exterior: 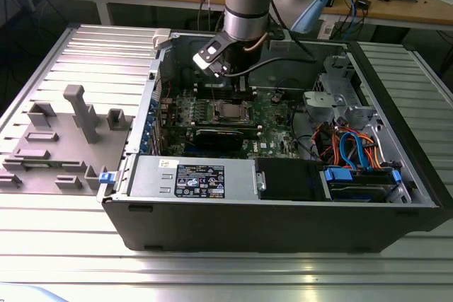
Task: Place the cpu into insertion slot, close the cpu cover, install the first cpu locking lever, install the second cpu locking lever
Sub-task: 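Close the cpu cover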
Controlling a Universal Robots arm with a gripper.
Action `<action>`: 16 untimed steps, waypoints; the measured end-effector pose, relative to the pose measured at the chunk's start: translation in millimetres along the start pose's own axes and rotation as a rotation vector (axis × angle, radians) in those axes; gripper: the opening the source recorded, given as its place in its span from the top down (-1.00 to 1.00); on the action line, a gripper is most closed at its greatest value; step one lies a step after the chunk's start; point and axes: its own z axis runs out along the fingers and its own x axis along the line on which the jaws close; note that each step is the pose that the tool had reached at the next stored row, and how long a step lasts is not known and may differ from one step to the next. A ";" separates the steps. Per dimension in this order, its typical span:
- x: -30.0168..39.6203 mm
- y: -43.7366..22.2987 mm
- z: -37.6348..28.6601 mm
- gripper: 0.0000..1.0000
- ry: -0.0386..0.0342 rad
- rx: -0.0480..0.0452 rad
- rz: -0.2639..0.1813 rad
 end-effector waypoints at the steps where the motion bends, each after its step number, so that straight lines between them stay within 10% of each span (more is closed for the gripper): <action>1: 0.3 -4.4 1.5 0.79 0.0000 0.0001 -0.002; 7: 1.6 -25.3 9.3 0.79 0.0001 0.0010 -0.002; 11: 1.5 -27.9 20.2 0.79 -0.0002 0.0035 -0.002; 12: 1.6 -27.8 16.4 0.79 0.0004 0.0035 -0.002; 14: 0.1 -5.2 16.1 0.79 0.0002 0.0037 -0.002; 16: 0.0 -3.5 16.2 0.79 0.0003 0.0038 -0.002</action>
